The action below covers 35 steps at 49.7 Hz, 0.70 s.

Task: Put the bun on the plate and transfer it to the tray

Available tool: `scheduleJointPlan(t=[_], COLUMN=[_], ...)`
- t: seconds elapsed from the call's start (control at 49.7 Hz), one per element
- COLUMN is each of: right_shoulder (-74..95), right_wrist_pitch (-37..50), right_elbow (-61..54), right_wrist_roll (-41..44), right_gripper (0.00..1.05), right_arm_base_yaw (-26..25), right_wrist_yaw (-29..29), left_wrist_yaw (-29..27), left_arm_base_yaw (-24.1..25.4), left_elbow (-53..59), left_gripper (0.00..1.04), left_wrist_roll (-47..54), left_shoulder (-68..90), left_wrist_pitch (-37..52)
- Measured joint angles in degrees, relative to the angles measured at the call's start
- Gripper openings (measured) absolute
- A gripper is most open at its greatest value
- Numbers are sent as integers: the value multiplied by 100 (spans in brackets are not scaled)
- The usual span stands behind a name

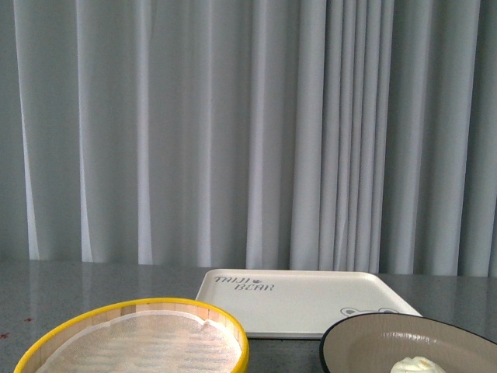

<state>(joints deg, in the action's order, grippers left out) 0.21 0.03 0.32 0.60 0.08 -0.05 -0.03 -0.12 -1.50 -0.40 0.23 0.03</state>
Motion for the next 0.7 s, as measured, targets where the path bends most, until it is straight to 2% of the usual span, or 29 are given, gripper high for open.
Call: scheduleJointPlan(t=[0.141,0.181,0.302,0.362,0.704], right_shoulder=[0,0,0,0,0], right_wrist_pitch=[0,0,0,0,0], right_elbow=[0,0,0,0,0], right_wrist_roll=[0,0,0,0,0], right_gripper=[96,96,96,96,96], right_arm_base_yaw=[0,0,0,0,0], right_wrist_yaw=[-2,-2,0,-2,-2], left_wrist_yaw=[0,0,0,0,0], left_arm_base_yaw=[0,0,0,0,0], left_elbow=[0,0,0,0,0], left_gripper=[67,72,100,98,98], left_wrist_roll=[0,0,9,11,13], left_shoulder=[0,0,0,0,0], left_wrist_pitch=[0,0,0,0,0])
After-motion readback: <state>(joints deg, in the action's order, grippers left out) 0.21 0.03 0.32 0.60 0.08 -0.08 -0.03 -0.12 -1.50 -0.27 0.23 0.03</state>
